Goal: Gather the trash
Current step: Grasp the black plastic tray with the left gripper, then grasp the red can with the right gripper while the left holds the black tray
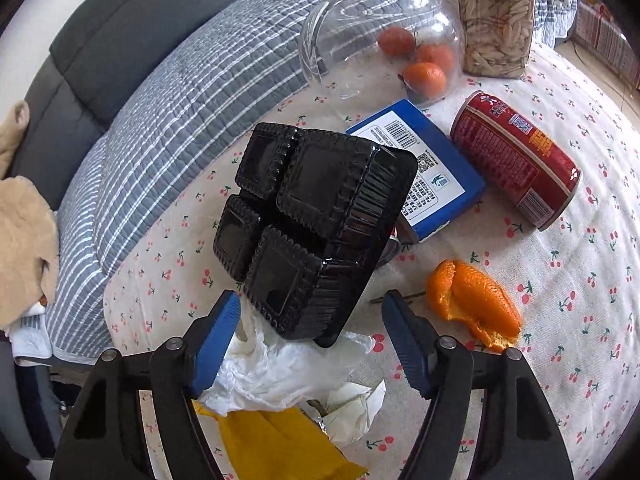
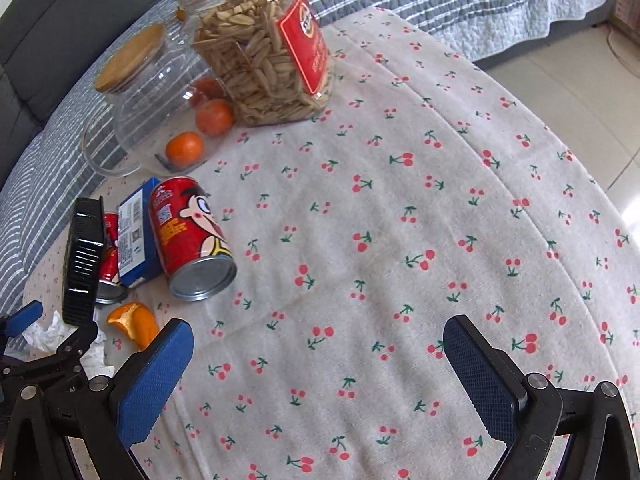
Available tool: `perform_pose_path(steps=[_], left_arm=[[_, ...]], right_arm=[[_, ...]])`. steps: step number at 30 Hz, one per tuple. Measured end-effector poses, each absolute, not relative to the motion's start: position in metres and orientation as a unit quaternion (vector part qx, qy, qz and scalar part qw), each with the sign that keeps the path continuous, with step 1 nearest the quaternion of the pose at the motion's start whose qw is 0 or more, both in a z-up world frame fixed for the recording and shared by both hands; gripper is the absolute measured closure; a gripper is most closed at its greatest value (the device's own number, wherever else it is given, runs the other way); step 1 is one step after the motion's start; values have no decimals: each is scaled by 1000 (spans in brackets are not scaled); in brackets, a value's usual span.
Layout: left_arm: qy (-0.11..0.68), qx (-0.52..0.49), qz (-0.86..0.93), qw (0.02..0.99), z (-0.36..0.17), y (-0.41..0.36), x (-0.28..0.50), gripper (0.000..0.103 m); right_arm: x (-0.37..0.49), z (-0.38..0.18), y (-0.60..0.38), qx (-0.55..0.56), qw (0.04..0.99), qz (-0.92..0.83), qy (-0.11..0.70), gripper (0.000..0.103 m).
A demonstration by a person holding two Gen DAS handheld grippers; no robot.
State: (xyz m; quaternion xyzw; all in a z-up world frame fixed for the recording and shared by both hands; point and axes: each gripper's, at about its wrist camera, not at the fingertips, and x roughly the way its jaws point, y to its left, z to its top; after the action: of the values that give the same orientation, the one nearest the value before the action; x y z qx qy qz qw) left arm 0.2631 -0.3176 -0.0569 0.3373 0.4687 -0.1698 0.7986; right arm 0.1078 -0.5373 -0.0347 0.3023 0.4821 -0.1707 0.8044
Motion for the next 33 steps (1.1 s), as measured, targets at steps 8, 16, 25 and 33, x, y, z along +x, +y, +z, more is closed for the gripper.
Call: perform_pose_path(steps=[8, 16, 25, 33], left_arm=[[470, 291, -173, 815, -46, -304, 270, 64], [437, 148, -206, 863, 12, -254, 275, 66], [399, 29, -205, 893, 57, -177, 263, 67], [385, -33, -191, 902, 72, -114, 259, 67]], right_arm=[[115, -43, -535, 315, 796, -168, 489, 1], [137, -42, -515, 325, 810, -138, 469, 1], [181, -57, -494, 267, 846, -107, 449, 6], [207, -80, -486, 269, 845, -82, 455, 40]])
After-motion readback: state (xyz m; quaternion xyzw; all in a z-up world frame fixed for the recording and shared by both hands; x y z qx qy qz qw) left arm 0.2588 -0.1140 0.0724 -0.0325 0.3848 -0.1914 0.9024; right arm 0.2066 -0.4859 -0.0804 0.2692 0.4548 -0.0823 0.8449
